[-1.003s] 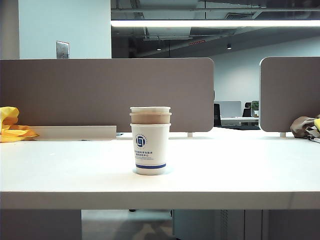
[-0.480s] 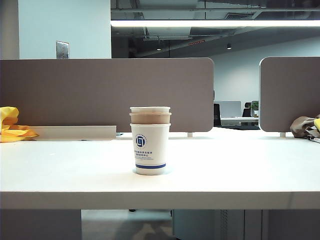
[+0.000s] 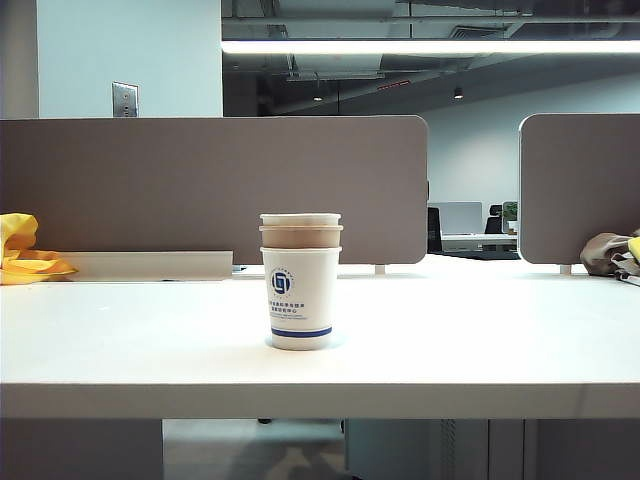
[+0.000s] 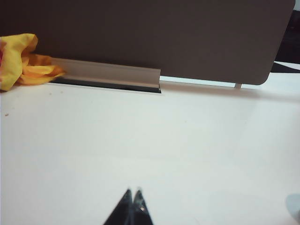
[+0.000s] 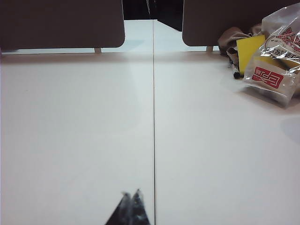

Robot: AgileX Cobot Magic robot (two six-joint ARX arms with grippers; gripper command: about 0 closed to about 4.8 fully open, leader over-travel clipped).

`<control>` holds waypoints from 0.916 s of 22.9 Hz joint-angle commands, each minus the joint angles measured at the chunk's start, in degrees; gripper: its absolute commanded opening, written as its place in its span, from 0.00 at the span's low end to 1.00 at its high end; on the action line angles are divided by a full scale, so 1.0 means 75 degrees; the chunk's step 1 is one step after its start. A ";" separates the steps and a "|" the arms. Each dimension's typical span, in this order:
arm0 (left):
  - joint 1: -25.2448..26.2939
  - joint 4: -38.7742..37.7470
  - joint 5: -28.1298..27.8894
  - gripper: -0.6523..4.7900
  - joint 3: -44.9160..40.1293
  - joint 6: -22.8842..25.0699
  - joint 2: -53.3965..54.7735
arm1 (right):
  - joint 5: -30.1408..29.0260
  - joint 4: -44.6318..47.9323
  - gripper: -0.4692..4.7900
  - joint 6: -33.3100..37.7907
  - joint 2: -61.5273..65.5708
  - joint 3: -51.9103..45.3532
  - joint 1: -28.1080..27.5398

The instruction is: Pick up all the paper cups on the table one by one and stack them together.

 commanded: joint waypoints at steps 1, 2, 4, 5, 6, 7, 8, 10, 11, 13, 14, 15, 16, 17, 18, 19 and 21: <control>0.0006 -0.0344 0.0015 0.11 0.0009 0.0003 0.0006 | 0.0009 0.0099 0.09 0.0026 -0.0006 -0.0052 -0.0009; 0.0006 -0.0379 0.0015 0.11 0.0009 0.0003 0.0006 | 0.0009 0.0099 0.09 0.0026 -0.0006 -0.0052 -0.0009; 0.0006 -0.0411 0.0015 0.11 0.0009 0.0003 0.0006 | 0.0009 0.0099 0.09 0.0023 -0.0006 -0.0052 -0.0009; 0.0006 -0.0414 0.0015 0.11 0.0009 0.0003 0.0006 | 0.0009 0.0099 0.09 0.0026 -0.0006 -0.0052 -0.0009; 0.0006 -0.0411 0.0015 0.11 0.0009 0.0003 0.0006 | 0.0009 0.0099 0.09 0.0026 -0.0006 -0.0052 -0.0009; 0.0006 -0.0414 0.0015 0.11 0.0009 0.0003 0.0006 | 0.0009 0.0099 0.09 0.0026 -0.0006 -0.0052 -0.0009; 0.0006 -0.0414 0.0015 0.11 0.0009 0.0003 0.0006 | 0.0009 0.0099 0.09 0.0026 -0.0006 -0.0052 -0.0009; 0.0006 -0.0414 0.0015 0.11 0.0009 0.0003 0.0006 | 0.0009 0.0099 0.09 0.0026 -0.0006 -0.0052 -0.0009; 0.0006 -0.0411 0.0015 0.11 0.0009 0.0003 0.0006 | 0.0009 0.0099 0.09 0.0026 -0.0006 -0.0052 -0.0009; 0.0006 -0.0414 0.0015 0.11 0.0009 0.0003 0.0006 | 0.0009 0.0099 0.09 0.0026 -0.0006 -0.0052 -0.0009; 0.0006 -0.0414 0.0015 0.11 0.0009 0.0003 0.0006 | 0.0009 0.0099 0.09 0.0026 -0.0006 -0.0052 -0.0009; 0.0006 -0.0414 0.0015 0.11 0.0009 0.0003 0.0006 | 0.0009 0.0099 0.09 0.0026 -0.0006 -0.0052 -0.0009; 0.0006 -0.0411 0.0015 0.11 0.0009 0.0003 0.0006 | 0.0009 0.0099 0.09 0.0026 -0.0006 -0.0052 -0.0009; 0.0006 -0.0414 0.0015 0.11 0.0009 0.0003 0.0006 | 0.0009 0.0099 0.09 0.0026 -0.0006 -0.0052 -0.0009; 0.0006 -0.0411 0.0015 0.11 0.0009 0.0003 0.0006 | 0.0009 0.0099 0.09 0.0026 -0.0006 -0.0052 -0.0009; 0.0006 -0.0414 0.0015 0.11 0.0009 0.0003 0.0006 | 0.0009 0.0099 0.09 0.0026 -0.0006 -0.0052 -0.0009; 0.0006 -0.0414 0.0015 0.11 0.0009 0.0003 0.0006 | 0.0009 0.0099 0.09 0.0026 -0.0006 -0.0052 -0.0009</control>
